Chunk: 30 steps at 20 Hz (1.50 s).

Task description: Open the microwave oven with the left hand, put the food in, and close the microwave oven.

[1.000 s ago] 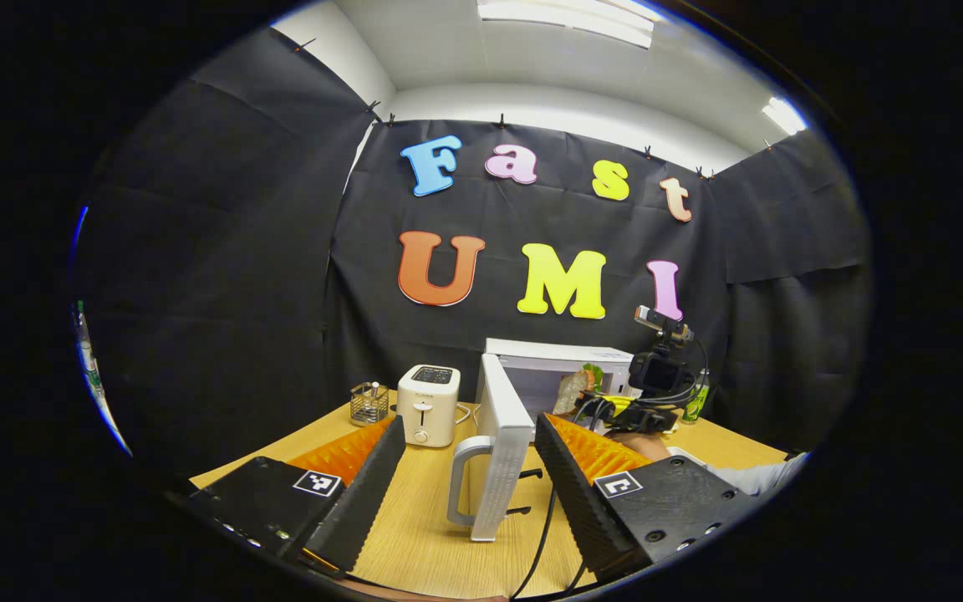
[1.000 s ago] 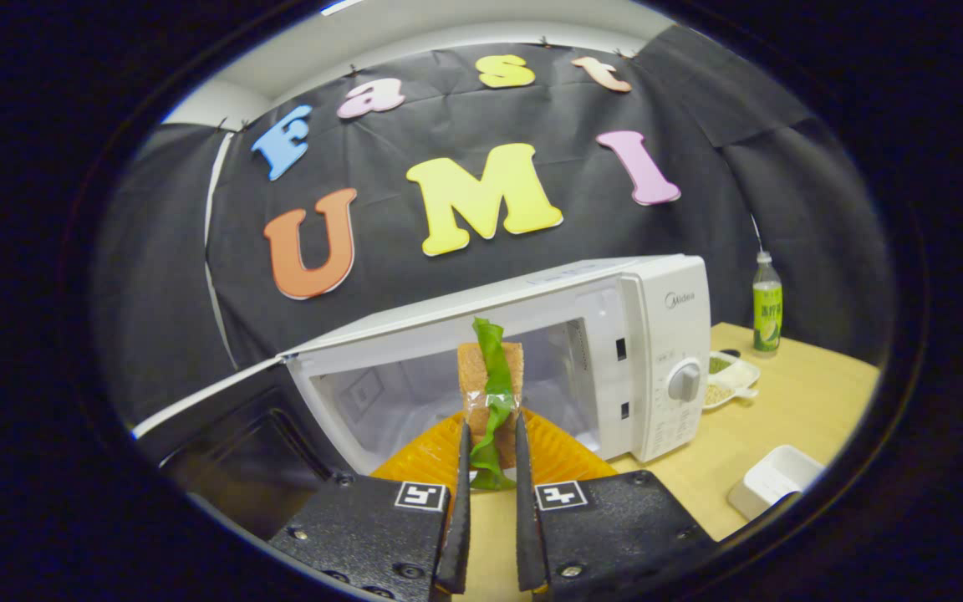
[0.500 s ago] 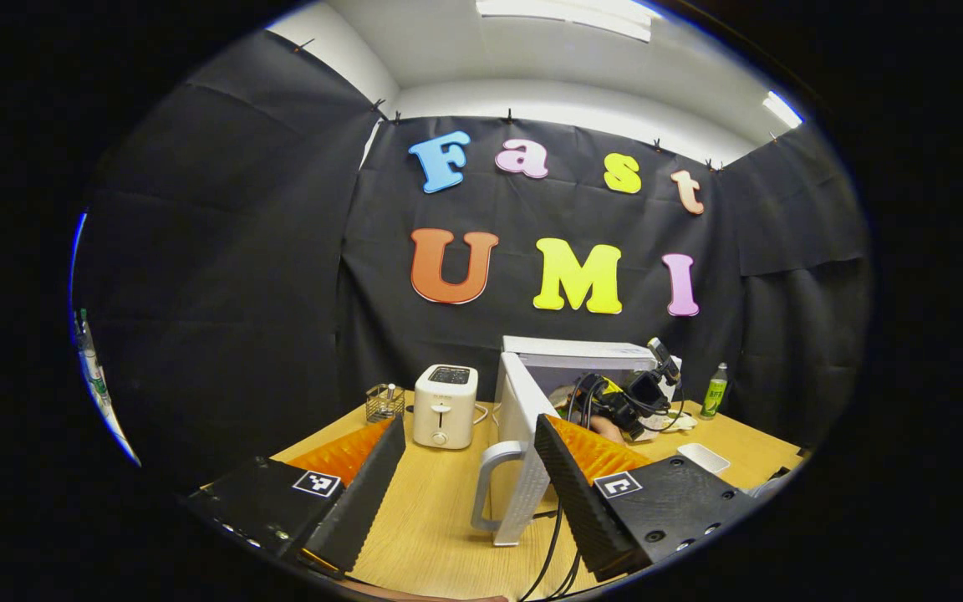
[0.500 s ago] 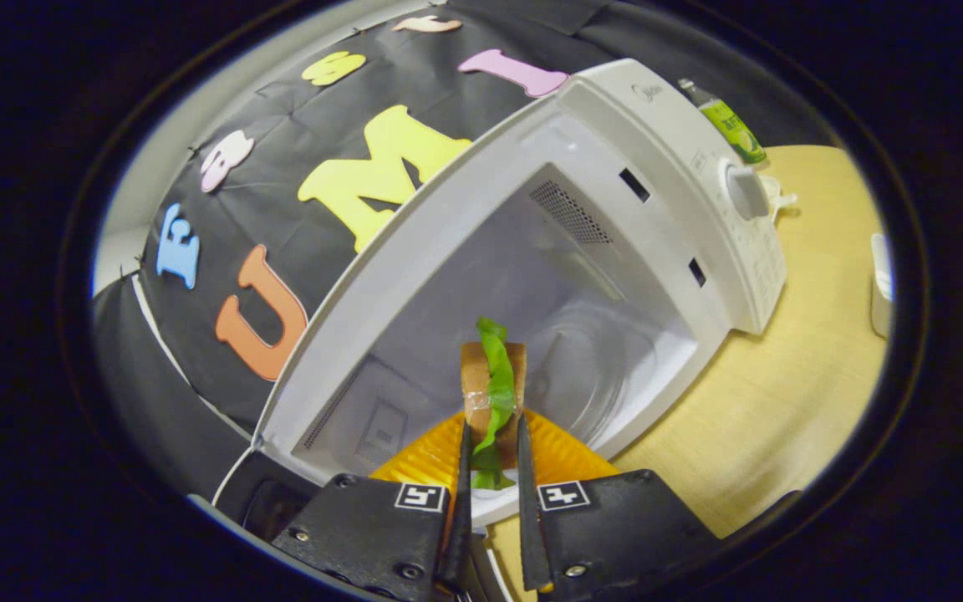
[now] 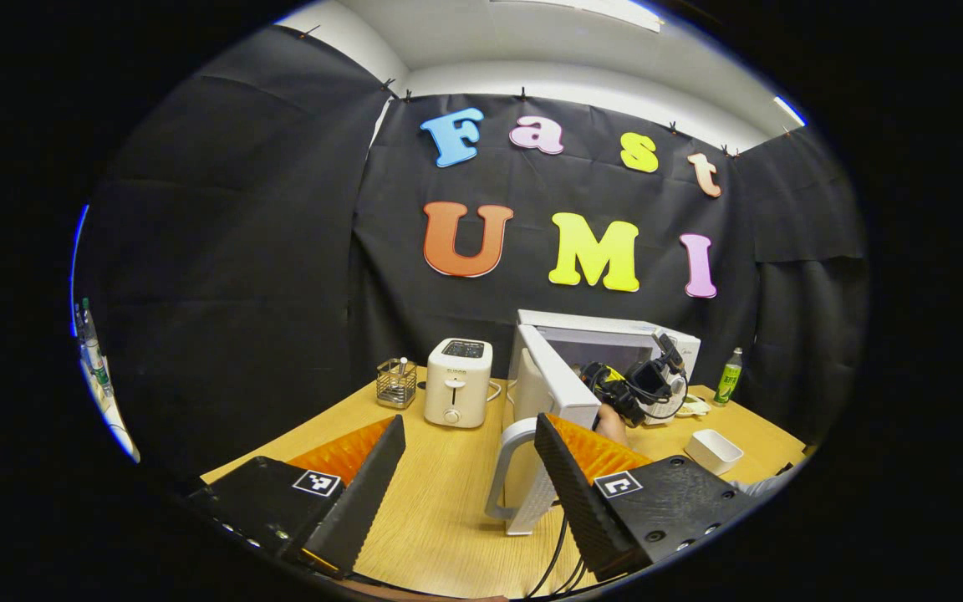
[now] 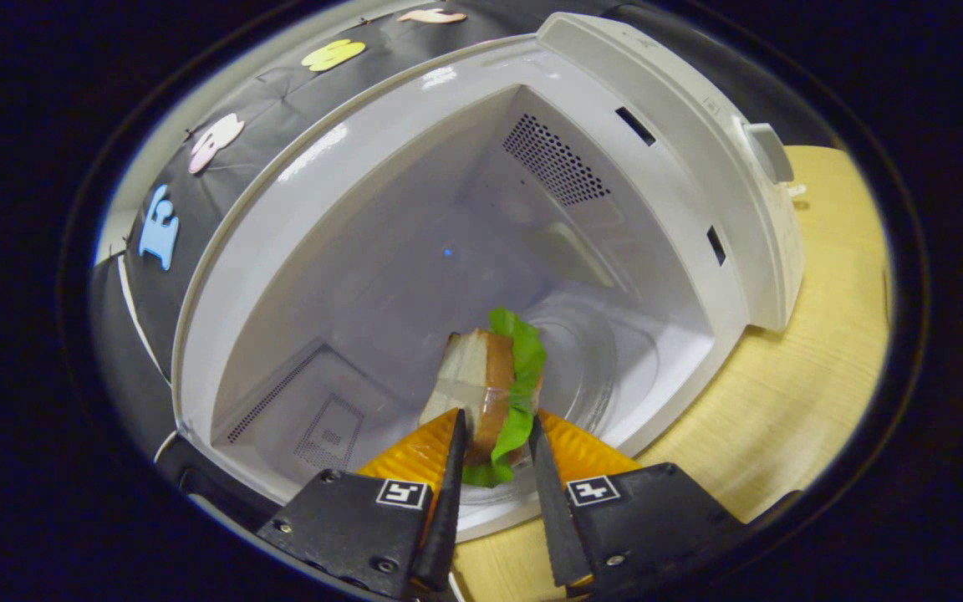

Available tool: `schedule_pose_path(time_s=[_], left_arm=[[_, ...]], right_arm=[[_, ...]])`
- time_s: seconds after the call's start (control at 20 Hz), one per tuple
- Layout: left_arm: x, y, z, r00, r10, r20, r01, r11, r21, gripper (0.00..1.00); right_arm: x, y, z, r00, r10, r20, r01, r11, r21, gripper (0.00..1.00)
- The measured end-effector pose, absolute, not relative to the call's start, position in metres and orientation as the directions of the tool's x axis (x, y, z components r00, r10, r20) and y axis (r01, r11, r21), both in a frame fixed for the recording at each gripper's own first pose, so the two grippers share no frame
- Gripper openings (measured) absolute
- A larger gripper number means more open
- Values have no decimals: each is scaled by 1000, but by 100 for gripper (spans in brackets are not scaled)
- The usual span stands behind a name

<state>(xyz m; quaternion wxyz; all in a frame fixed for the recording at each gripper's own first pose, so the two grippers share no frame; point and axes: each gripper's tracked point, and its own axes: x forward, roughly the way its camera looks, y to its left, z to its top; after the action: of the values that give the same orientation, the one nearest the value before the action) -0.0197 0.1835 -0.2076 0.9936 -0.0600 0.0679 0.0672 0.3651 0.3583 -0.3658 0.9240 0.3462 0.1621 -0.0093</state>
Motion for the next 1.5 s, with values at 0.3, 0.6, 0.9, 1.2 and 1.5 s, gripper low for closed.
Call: schedule_pose_path(time_s=[0.3,0.6,0.9,1.2,1.5], left_arm=[[-23,183,-213,978,147,-149,-164,980,-115,88],[-31,187,-213,968,197,-152,-211,975,-76,88],[-42,208,-211,947,283,-149,-294,954,-59,84],[-57,227,-200,926,363,-107,-362,932,24,95],[-39,230,-196,941,333,-66,-327,941,86,95]], right_arm=[[363,339,-362,965,9,-262,123,867,482,55],[343,345,-351,980,64,-187,-2,949,314,91],[305,320,-340,971,97,-218,-19,942,334,100],[253,283,-294,978,108,-178,-49,951,306,90],[177,236,-235,966,204,-161,-158,953,260,100]])
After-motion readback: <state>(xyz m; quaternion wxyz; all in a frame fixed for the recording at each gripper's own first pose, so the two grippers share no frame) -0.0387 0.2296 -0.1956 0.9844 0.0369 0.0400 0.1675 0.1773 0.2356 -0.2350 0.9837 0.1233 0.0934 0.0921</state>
